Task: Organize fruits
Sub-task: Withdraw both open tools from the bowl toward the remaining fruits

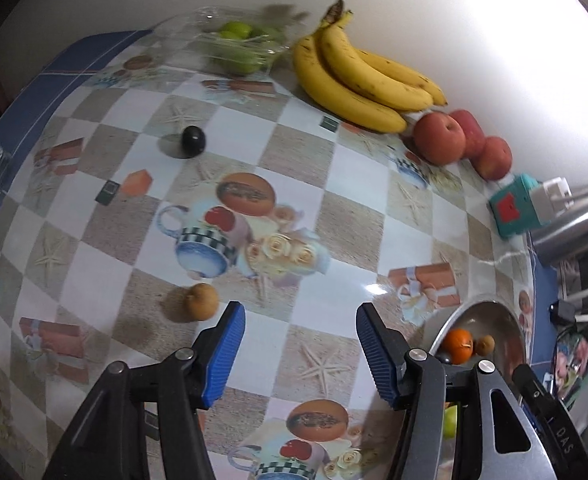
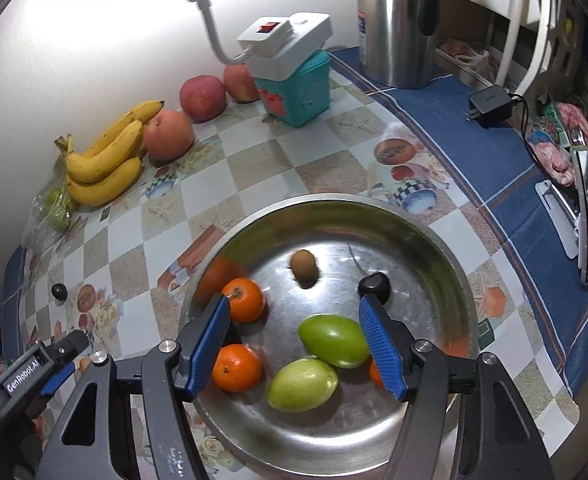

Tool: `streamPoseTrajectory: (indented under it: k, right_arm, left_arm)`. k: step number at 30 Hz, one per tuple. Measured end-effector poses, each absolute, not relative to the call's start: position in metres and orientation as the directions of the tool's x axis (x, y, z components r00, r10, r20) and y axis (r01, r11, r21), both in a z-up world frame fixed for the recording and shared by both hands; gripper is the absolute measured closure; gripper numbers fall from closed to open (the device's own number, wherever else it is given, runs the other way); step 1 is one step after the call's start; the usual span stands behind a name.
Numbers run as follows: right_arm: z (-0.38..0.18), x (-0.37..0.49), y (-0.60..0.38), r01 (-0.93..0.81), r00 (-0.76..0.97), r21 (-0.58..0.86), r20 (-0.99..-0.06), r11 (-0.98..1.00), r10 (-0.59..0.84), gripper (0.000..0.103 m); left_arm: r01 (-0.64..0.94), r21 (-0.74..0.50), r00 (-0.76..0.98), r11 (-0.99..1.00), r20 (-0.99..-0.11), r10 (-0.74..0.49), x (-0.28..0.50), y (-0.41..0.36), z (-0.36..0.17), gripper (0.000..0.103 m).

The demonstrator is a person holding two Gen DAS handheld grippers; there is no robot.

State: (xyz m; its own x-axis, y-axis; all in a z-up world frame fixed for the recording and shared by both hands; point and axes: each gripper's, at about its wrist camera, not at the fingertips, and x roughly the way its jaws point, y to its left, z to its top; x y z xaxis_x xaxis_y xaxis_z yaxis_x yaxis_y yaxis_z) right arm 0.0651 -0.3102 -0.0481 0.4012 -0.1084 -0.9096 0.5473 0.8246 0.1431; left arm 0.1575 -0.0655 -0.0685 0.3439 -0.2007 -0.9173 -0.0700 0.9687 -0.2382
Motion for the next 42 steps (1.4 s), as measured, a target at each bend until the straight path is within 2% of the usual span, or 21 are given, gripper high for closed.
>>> streamPoseTrajectory:
  k: [4, 9, 14, 17, 27, 30, 38, 42]
  right_arm:
    - [-0.049, 0.066, -0.308, 0.541, 0.398, 0.143, -0.912, 0.829, -0.102, 0.035]
    - [-0.054, 0.067, -0.308, 0.543, 0.385, 0.140, -0.918, 0.828, -0.097, 0.034]
    - [-0.059, 0.068, -0.306, 0.540, 0.368, 0.134, -0.926, 0.831, -0.090, 0.033]
    - [-0.062, 0.069, -0.305, 0.536, 0.361, 0.128, -0.928, 0.834, -0.089, 0.018]
    - [-0.065, 0.071, -0.300, 0.511, 0.357, 0.111, -0.930, 0.852, -0.093, 0.015]
    - [-0.064, 0.072, -0.298, 0.505, 0.361, 0.106, -0.927, 0.857, -0.098, 0.003]
    - [-0.065, 0.073, -0.297, 0.504, 0.362, 0.097, -0.926, 0.858, -0.108, 0.003]
    - [-0.066, 0.074, -0.293, 0.493, 0.373, 0.103, -0.922, 0.864, -0.103, 0.003]
  left_arm:
    - [-0.087, -0.244, 0.341, 0.966, -0.918, -0.201, 0.158, -0.060, -0.069, 0.039]
    - [-0.096, -0.213, 0.335, 0.972, -0.927, -0.170, 0.157, -0.061, -0.071, 0.019]
    - [-0.120, -0.178, 0.311, 0.977, -0.941, -0.133, 0.158, -0.060, -0.078, 0.008]
    - [-0.132, -0.178, 0.290, 0.975, -0.948, -0.133, 0.158, -0.059, -0.085, 0.003]
    - [-0.114, -0.146, 0.283, 0.983, -0.953, -0.108, 0.158, -0.062, -0.088, 0.000]
    - [-0.106, -0.137, 0.288, 0.985, -0.952, -0.102, 0.158, -0.064, -0.088, 0.000]
    - [-0.075, -0.107, 0.313, 0.991, -0.947, -0.079, 0.158, -0.064, -0.084, 0.000]
    - [-0.036, -0.056, 0.345, 0.998, -0.938, -0.040, 0.158, -0.064, -0.077, 0.000]
